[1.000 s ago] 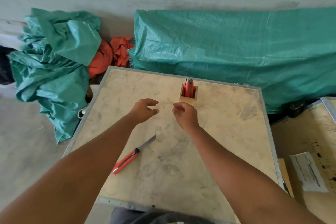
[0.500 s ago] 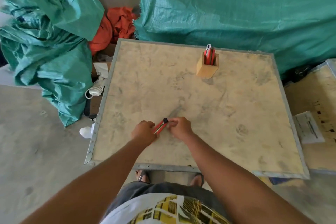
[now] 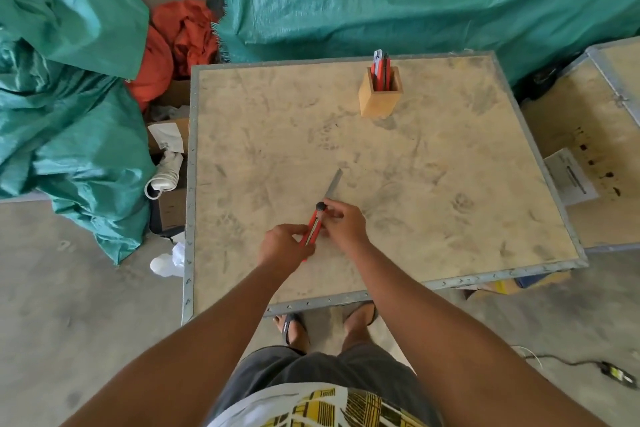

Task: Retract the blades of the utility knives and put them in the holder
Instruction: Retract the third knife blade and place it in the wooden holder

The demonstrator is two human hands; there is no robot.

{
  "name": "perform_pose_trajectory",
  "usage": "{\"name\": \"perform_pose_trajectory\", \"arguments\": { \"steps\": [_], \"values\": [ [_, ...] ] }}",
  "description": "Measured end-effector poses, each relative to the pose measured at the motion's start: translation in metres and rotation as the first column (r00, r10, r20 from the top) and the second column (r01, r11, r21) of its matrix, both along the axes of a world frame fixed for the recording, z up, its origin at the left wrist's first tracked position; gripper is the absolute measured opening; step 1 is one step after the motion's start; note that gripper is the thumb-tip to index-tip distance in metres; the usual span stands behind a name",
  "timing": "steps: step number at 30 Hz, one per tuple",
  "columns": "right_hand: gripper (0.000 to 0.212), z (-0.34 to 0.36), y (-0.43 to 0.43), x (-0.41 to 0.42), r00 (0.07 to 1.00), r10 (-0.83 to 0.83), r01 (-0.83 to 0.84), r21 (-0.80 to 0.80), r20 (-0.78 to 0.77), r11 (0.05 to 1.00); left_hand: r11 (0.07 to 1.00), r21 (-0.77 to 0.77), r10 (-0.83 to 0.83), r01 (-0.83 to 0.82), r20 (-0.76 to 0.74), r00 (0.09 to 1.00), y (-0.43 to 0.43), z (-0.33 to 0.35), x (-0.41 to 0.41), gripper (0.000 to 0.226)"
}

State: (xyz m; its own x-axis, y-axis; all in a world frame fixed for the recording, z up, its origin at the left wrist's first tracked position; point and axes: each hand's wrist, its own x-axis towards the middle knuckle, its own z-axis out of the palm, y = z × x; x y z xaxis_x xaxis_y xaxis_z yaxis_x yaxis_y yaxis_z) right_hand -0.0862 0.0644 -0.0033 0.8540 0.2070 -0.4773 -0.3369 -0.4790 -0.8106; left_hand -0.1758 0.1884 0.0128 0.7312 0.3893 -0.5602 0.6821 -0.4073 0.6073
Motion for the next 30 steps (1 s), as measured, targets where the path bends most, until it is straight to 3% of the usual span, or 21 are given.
{"name": "perform_pose_trajectory", "arguments": {
  "steps": [4,8,14,19,23,30],
  "values": [
    [0.032,0.027,-0.006,0.016,0.996,-0.067,0.059,0.127,0.065,0.990,1.000,0.018,0.001,-0.006,0.221,0.975,-0.003,0.027,0.008,0.039],
    [0.030,0.076,-0.014,0.047,0.987,-0.055,0.021,0.217,0.153,0.976,0.995,-0.102,0.052,-0.011,0.411,0.910,-0.005,0.064,0.032,0.037],
    [0.033,0.150,-0.045,0.101,0.956,0.022,-0.103,0.264,0.293,0.959,0.867,-0.498,0.241,-0.033,0.361,0.901,-0.017,0.130,0.082,0.040],
    [0.035,0.187,-0.073,0.140,0.916,0.116,-0.225,0.254,0.384,0.941,0.844,-0.536,0.238,0.019,0.407,0.882,-0.039,0.167,0.115,0.028],
    [0.035,0.197,-0.094,0.165,0.898,0.136,-0.273,0.288,0.418,0.918,0.792,-0.610,0.326,-0.022,0.391,0.861,-0.065,0.178,0.139,0.035],
    [0.032,0.202,-0.120,0.204,0.862,0.250,-0.390,0.263,0.440,0.882,0.785,-0.616,0.379,-0.065,0.395,0.837,-0.106,0.178,0.170,0.041]
  ]
}}
